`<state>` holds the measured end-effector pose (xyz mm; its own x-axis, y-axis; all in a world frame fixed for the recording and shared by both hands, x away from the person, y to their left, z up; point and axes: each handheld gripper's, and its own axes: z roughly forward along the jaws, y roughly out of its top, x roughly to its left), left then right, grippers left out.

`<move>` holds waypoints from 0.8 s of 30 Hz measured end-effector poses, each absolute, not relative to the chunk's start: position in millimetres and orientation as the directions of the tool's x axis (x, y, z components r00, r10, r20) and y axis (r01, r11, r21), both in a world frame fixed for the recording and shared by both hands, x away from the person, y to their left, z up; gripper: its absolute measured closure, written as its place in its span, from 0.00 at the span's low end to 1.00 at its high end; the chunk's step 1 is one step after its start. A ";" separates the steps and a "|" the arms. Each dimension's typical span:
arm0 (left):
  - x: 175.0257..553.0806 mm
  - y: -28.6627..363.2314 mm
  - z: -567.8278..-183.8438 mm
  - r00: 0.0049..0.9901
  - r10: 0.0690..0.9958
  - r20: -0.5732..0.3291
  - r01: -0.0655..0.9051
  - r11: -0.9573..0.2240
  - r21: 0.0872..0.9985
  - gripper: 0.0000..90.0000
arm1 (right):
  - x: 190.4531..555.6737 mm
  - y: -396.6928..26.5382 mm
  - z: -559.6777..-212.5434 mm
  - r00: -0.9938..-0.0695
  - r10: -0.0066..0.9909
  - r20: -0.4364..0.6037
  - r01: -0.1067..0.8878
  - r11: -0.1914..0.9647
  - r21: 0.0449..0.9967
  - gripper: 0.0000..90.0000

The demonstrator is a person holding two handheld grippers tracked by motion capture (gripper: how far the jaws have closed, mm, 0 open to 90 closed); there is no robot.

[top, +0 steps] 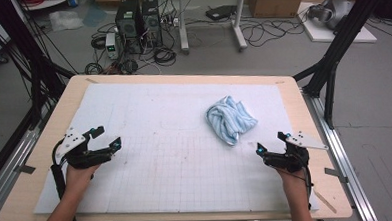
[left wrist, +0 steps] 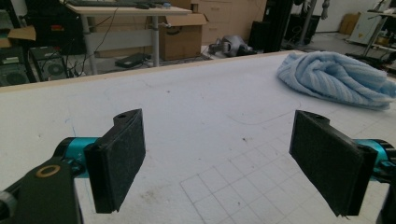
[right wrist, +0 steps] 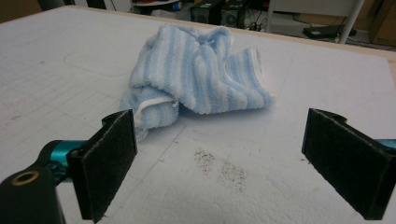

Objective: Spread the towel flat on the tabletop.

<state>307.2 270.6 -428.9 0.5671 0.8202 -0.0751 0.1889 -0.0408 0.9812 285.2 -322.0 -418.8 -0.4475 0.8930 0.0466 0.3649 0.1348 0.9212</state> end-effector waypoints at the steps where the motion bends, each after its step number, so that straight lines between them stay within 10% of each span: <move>1: 307.2 270.7 -428.9 0.567 0.820 -0.075 0.188 -0.040 0.981 0.21 | 285.0 -322.3 -418.7 -0.446 0.893 0.053 0.368 0.129 0.921 0.10; 24: 307.8 270.2 -429.9 0.566 0.821 -0.078 0.188 -0.036 0.981 0.21 | 282.5 -316.6 -413.7 -0.490 0.868 0.078 0.369 0.125 0.921 0.10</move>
